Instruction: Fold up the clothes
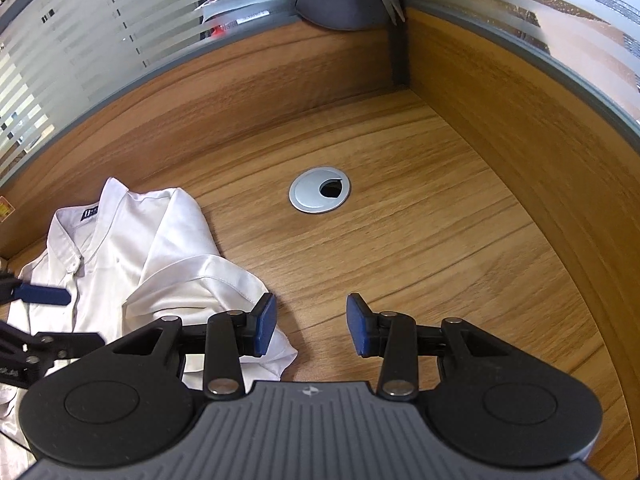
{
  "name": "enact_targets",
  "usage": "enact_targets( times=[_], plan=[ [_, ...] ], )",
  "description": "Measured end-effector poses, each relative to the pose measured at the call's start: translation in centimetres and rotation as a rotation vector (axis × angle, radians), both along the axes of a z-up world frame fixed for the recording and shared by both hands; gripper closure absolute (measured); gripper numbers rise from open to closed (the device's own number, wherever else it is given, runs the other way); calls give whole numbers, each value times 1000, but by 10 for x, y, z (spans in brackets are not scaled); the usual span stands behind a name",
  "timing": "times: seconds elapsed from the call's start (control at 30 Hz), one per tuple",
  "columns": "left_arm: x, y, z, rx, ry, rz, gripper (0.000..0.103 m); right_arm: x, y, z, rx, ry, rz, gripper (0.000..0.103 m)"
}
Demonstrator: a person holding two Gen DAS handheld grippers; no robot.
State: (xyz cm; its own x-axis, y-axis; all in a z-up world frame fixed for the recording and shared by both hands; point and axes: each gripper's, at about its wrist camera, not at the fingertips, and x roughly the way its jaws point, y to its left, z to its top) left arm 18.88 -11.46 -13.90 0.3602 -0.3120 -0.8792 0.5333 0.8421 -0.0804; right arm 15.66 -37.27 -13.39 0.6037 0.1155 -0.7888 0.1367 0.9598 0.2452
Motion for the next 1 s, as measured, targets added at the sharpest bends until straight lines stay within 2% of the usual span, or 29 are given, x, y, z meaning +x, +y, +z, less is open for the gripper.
enact_targets(
  times=[0.07, 0.23, 0.33, 0.5, 0.57, 0.73, 0.83, 1.0],
  plan=[
    [2, -5, 1, -5, -3, 2, 0, 1, 0, 0, 4, 0, 2, 59],
    [3, -7, 6, -49, -47, -10, 0, 2, -1, -3, 18, 5, -3, 59],
    [0, -11, 7, -32, -77, -49, 0, 3, 0, -5, 22, 9, 2, 58],
    [5, -14, -3, -71, 42, -63, 0, 8, 3, -7, 27, 12, 23, 58],
    [3, -16, -5, -39, 25, -45, 0, 11, 4, -7, 30, 13, 35, 58],
    [-6, -26, -7, 68, -66, -94, 0, 19, 7, -9, 32, 14, 70, 55],
    [-10, -29, -7, 73, -88, -142, 0, 24, 10, -11, 43, 18, 86, 47],
    [-12, -35, -12, 100, -92, -179, 0, 31, 16, -14, 53, 24, 109, 47]
  ],
)
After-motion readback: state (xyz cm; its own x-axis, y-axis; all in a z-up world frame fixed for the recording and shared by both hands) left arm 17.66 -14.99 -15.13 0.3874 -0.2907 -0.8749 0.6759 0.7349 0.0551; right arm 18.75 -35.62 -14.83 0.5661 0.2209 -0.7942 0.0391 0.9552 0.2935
